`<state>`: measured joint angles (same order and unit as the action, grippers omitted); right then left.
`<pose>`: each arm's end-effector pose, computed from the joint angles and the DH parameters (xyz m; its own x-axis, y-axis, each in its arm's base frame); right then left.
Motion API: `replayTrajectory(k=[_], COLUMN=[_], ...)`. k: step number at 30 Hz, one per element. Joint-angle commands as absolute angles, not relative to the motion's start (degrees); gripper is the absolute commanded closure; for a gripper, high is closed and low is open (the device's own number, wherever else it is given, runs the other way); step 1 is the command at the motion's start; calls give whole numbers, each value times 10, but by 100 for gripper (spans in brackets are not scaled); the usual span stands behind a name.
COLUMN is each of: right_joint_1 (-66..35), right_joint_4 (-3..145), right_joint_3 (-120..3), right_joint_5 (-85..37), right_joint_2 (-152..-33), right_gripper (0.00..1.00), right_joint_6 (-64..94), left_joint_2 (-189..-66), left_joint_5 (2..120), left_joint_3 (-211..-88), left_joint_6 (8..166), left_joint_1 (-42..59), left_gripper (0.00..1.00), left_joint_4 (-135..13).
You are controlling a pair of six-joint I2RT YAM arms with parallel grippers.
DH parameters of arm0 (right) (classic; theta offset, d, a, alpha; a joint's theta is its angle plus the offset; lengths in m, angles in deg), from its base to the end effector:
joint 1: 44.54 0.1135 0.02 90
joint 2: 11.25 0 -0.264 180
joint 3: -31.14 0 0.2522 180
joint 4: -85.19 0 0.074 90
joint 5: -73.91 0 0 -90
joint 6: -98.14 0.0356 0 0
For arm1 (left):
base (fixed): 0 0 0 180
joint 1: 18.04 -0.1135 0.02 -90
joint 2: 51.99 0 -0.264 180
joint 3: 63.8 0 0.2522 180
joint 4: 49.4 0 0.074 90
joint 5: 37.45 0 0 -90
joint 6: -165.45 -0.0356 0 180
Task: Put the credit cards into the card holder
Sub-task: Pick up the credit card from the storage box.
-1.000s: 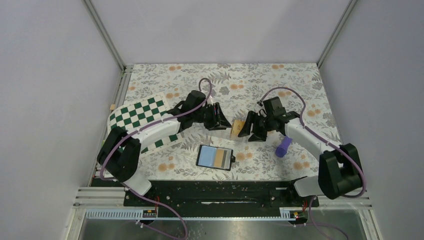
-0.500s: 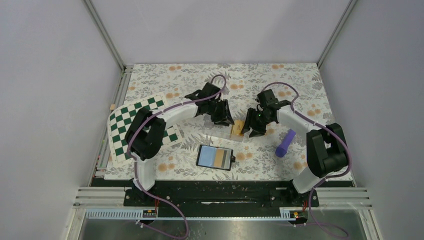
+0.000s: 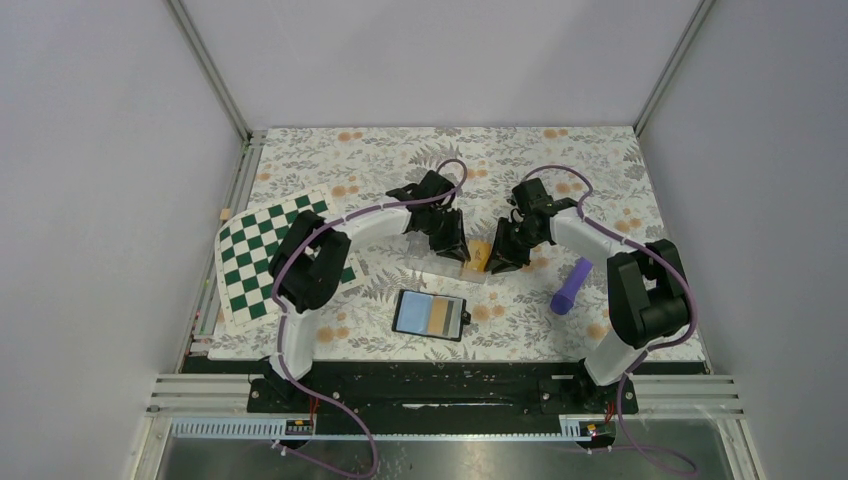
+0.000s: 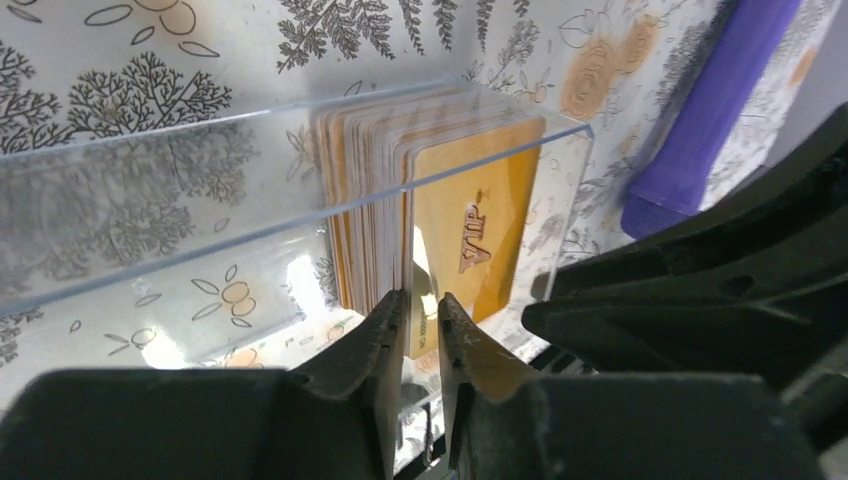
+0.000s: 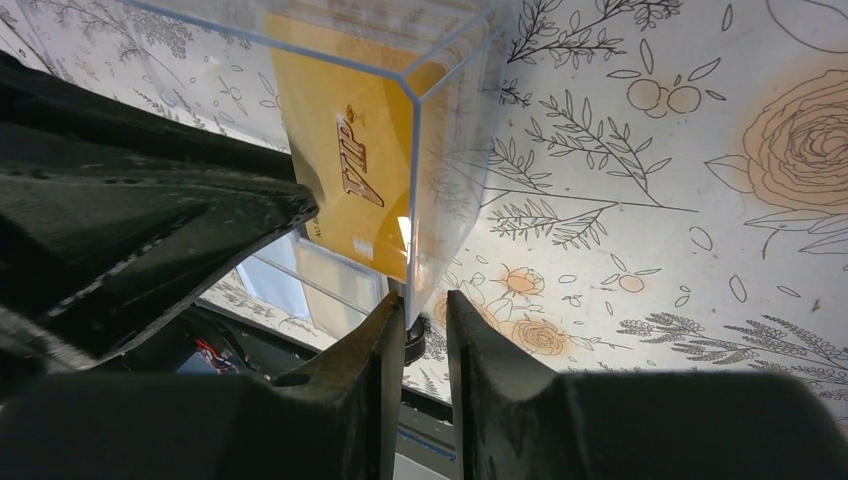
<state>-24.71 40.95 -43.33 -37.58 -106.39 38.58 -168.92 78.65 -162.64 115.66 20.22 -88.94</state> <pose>0.3013 0.1225 0.1904 -0.9685 0.1519 -0.1975 0.0335 0.8649 0.5009 0.3327 -0.2823 0.1811 -0.9849 0.0383 -0.1690 0.1378 0.7648 -0.6294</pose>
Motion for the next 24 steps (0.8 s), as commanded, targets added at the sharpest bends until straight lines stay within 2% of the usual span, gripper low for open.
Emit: replayTrajectory(k=[1, 6, 15, 17, 20, 24], right_joint_1=[-249, -249, -249, -249, -249, -249], right_joint_4=[405, 404, 404, 404, 404, 403], right_joint_3=[-449, -449, -446, -445, -444, -443], right_joint_5=[-383, -387, -391, -391, -392, -392], right_joint_2=[-1071, -1071, -1069, -1068, -1067, -1066], right_gripper=[72, 73, 73, 73, 73, 73], right_joint_6=[379, 378, 378, 378, 378, 377], left_joint_2=[-1711, -1705, -1681, -1679, -1682, -1684], left_joint_5=[765, 748, 679, 667, 652, 647], left_joint_3=[-1663, -1663, -1695, -1705, -1718, -1726], left_joint_6=[1138, 1135, 1107, 1101, 1093, 1086], left_joint_1=[218, 227, 249, 255, 262, 267], left_gripper=[84, 100, 100, 97, 85, 83], left_joint_4=[-911, -919, -972, -983, -1001, -1008])
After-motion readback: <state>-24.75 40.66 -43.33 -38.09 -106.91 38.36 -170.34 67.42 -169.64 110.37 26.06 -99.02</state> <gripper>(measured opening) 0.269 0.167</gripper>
